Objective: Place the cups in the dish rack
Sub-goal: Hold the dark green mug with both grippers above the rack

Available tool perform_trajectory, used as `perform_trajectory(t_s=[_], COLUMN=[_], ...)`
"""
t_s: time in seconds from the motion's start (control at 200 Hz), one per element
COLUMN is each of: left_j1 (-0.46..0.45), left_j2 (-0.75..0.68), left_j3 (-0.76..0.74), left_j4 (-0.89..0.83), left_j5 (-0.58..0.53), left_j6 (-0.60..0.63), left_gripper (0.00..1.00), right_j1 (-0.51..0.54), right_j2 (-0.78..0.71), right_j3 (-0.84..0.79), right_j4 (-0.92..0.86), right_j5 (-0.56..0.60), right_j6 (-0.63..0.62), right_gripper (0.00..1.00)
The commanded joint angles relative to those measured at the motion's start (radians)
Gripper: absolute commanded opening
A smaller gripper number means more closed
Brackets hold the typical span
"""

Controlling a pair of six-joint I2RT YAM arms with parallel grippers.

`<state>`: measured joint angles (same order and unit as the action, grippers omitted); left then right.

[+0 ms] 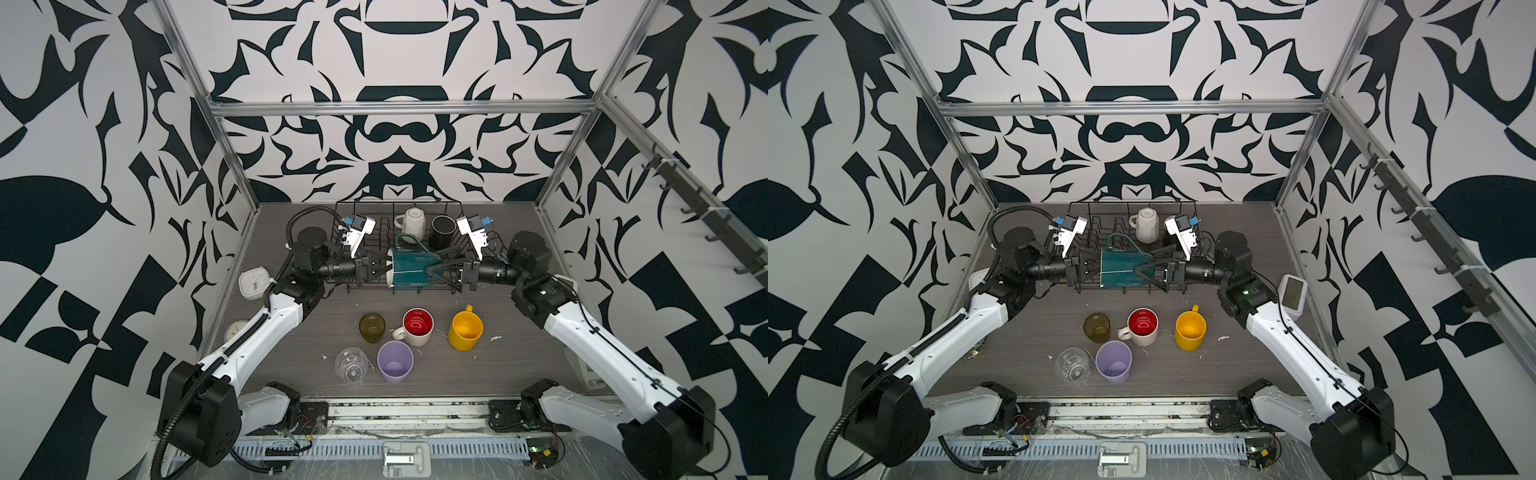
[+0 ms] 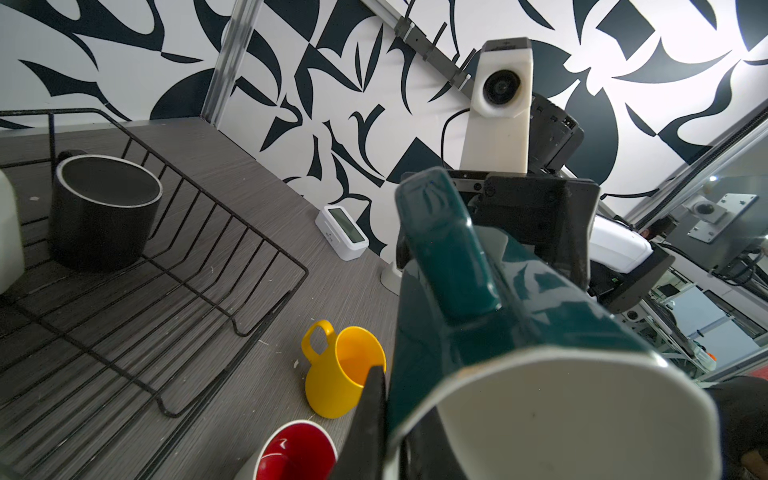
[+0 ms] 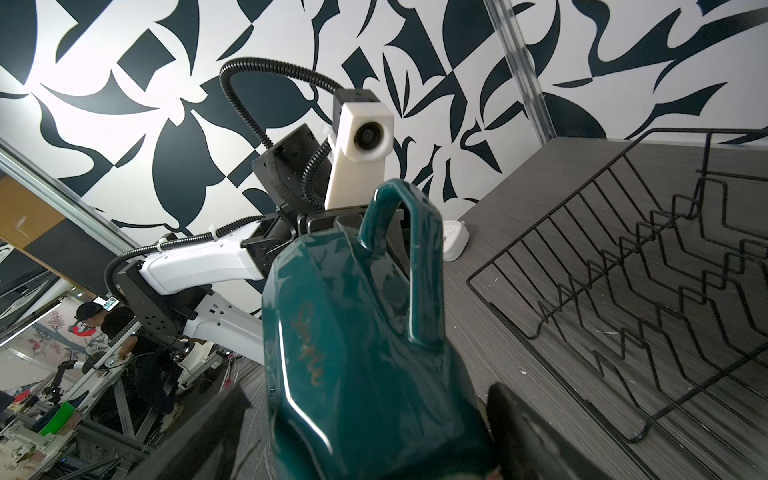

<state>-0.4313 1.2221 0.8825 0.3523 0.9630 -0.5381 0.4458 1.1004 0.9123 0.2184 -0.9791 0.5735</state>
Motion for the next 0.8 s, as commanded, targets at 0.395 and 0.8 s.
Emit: perform_trajectory(t_s=[0.395, 0.8], left_j1=[0.006, 0.005], left_j2=[0.005, 0.028], left_j3=[0.048, 0.053], left_j4=[0.163, 0.229], left_j5=[0.03, 0.108], left_j6=[-0.059, -0.134], left_gripper=[0.0, 0.0], right_j1=[0.09, 0.093], right_j2=[0.058, 0.079], right_j3=[0.066, 0.062], right_j4=[0.045, 0.16], right_j5=[0.04, 0.014], right_j6=[-0.01, 0.062], right_gripper=[0.91, 0.92])
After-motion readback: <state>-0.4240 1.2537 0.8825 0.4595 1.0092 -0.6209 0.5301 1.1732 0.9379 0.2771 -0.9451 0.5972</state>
